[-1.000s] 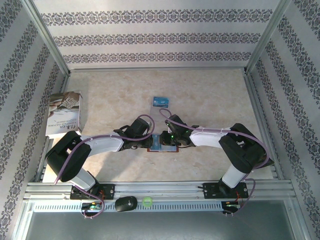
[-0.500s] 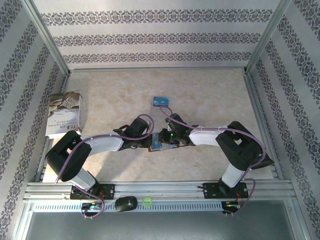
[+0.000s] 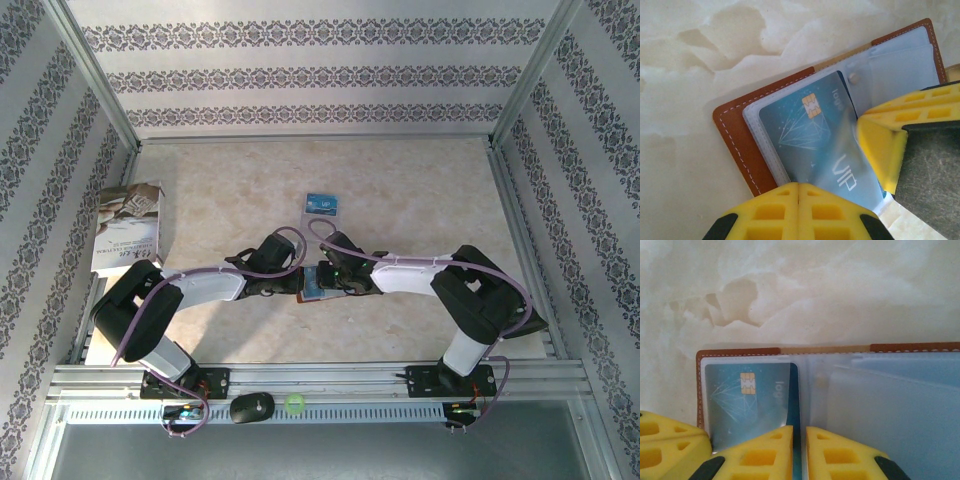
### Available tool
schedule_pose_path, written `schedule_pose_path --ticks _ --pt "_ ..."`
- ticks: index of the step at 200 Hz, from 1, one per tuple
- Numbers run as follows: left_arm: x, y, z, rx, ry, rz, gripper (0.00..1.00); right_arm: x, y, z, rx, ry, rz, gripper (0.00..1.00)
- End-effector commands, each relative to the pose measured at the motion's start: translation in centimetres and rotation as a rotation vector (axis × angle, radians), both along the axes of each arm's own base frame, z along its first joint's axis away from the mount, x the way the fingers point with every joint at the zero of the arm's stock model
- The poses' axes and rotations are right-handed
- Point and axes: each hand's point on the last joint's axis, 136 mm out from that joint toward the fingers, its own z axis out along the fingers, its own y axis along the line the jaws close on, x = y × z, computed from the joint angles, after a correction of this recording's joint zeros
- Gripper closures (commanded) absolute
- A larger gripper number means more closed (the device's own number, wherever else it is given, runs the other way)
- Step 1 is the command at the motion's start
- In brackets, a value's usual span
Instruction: Take the credit cards out of the card holder
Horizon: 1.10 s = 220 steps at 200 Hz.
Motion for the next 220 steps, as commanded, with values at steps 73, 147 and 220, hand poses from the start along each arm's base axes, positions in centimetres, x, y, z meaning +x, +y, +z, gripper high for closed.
schedule_pose_path --ticks 73,147,220 --pt "-0.3 2.0 0.4 0.036 0.008 0.02 0.89 -0.7 -4.0 2.8 -0.156 -0.098 0.002 0.67" --pt "1.1 -1.8 3.0 -0.043 -0.067 -0.039 0.66 -0.6 -1.2 3.9 0.144 0.033 0.115 0.81" --pt "2.1 -3.1 1.5 0.069 -0.076 -0.073 0.61 -0.6 -3.4 1.3 0.097 0.104 0.067 0.8"
